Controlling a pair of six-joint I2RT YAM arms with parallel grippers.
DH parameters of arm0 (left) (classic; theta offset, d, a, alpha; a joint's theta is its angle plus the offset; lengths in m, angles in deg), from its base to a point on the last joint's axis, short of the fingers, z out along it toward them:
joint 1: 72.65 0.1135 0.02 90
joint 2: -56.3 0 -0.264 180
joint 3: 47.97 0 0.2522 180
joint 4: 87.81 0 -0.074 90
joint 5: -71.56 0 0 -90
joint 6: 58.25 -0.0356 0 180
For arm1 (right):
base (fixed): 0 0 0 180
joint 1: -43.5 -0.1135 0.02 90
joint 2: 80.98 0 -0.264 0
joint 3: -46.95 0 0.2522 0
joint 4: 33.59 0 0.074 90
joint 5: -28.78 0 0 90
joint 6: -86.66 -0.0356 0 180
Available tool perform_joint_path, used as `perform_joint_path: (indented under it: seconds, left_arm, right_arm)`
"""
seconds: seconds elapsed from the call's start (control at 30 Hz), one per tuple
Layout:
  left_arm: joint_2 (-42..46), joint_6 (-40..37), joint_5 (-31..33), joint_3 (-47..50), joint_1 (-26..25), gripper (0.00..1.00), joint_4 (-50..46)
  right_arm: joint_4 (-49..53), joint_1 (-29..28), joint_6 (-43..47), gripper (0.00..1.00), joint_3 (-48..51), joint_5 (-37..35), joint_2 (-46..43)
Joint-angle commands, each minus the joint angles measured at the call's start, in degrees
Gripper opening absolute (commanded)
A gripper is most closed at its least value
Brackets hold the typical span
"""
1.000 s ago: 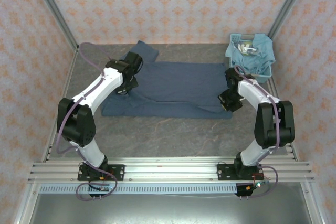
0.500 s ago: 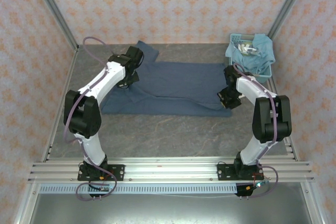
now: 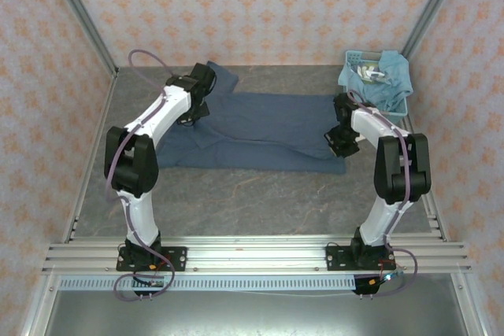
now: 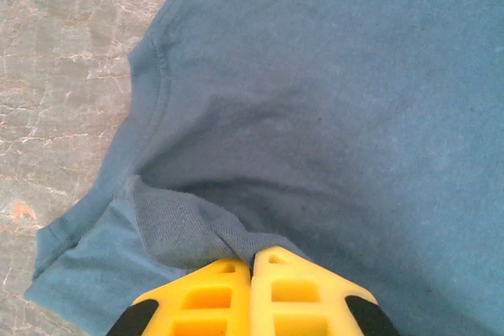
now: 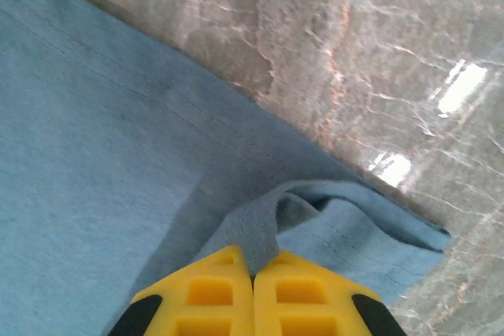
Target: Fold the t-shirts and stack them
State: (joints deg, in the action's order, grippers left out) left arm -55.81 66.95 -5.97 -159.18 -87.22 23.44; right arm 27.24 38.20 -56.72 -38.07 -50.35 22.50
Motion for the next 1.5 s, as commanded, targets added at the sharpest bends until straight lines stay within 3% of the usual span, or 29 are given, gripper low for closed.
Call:
perform_joint_path:
  seconds: [0.0, 0.1, 0.17, 0.23, 0.27, 0.3, 0.4, 0.63, 0.73, 0.83, 1.0, 1.23, 1.4, 1.47]
  left_arm:
    - [-2.6, -2.3, 1.5, -2.9, 1.1, 0.0, -0.1]
    - [-4.2, -3.7, -0.1, -4.8, 1.9, 0.01, 0.0]
    - [-4.2, -4.0, -1.2, -5.5, 2.8, 0.2, -0.7]
    - [-2.4, -4.0, -2.0, -4.7, 4.0, 0.49, -1.4]
    - [-0.9, -3.9, -2.0, -3.6, 4.5, 0.58, -1.7]
    - [1.4, -3.5, -2.2, -1.6, 5.2, 0.65, -1.8]
    - [9.6, -1.3, -5.8, 7.5, 8.7, 0.67, -2.3]
    - [23.6, 5.4, -22.2, 34.0, 21.1, 0.62, 5.1]
    - [23.5, 7.4, -28.3, 39.3, 25.8, 0.62, 10.6]
    - [22.3, 8.4, -30.5, 40.8, 27.3, 0.62, 15.0]
    - [19.0, 8.7, -30.9, 40.9, 27.3, 0.55, 16.4]
    - [14.6, 8.7, -29.5, 39.4, 27.3, 0.35, 19.9]
    - [12.7, 7.2, -26.9, 36.7, 27.3, 0.07, 18.4]
    - [12.9, 6.3, -25.1, 36.0, 27.3, 0.0, 17.1]
  right_arm:
    - [0.6, 0.7, -0.8, 0.0, -2.5, -3.2, 2.1]
    - [0.6, 1.1, -0.5, 0.0, -3.8, -3.6, 3.2]
    - [0.4, 1.8, -0.1, 0.04, -4.4, -3.3, 3.5]
    - [0.0, 2.5, 1.6, 0.3, -4.8, -2.4, 3.0]
    - [0.5, 2.7, 2.7, 0.38, -5.3, -2.5, 2.8]
    - [1.4, 2.8, 4.3, 0.45, -5.9, -3.0, 1.9]
    - [3.2, 2.8, 8.5, 0.52, -5.4, -3.4, -1.8]
    - [-2.1, 2.8, 11.5, 0.52, 10.2, 3.6, -15.5]
    - [-7.1, 2.8, 11.8, 0.54, 16.7, 6.6, -19.6]
    - [-9.6, 2.8, 12.4, 0.54, 20.0, 7.7, -20.4]
    - [-12.6, 3.1, 11.2, 0.54, 22.9, 8.0, -18.4]
    - [-15.0, 3.1, 10.4, 0.47, 22.5, 6.3, -13.6]
    - [-15.5, 3.1, 11.6, 0.28, 21.1, 3.2, -9.6]
    - [-15.2, 3.1, 12.4, 0.16, 20.4, 2.0, -8.3]
